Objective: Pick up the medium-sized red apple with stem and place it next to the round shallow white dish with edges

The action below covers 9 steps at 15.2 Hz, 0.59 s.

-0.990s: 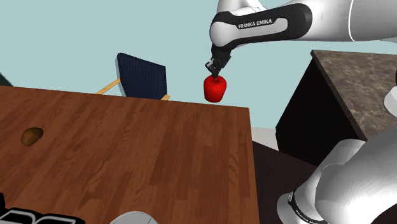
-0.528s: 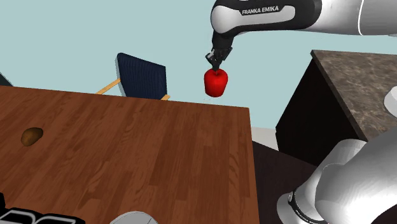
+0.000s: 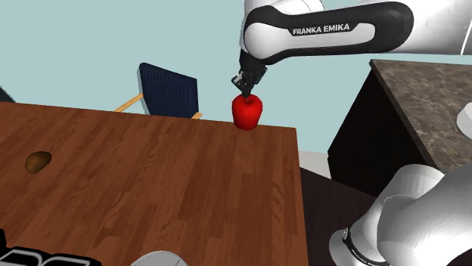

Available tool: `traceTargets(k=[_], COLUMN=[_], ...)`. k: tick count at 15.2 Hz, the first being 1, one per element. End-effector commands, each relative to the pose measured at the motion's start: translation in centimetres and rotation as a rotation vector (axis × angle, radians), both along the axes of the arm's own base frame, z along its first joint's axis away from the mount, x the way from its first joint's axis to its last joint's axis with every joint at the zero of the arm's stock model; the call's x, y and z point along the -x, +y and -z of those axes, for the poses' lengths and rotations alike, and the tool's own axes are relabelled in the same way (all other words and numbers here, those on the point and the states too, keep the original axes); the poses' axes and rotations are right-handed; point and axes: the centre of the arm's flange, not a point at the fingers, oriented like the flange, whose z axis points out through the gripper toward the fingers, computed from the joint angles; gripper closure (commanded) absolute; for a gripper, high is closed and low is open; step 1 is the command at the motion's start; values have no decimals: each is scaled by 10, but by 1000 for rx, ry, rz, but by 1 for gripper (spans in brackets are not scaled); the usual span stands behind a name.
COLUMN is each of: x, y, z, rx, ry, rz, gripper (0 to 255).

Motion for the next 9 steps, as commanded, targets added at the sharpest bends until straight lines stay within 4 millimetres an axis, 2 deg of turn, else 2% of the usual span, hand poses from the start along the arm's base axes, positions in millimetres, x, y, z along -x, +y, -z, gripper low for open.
traceTargets(k=[1,9], x=[1,6], y=[27,132], z=[1,1], rx=[0,0], ry=[0,0], rz=[1,1], gripper=[255,255])
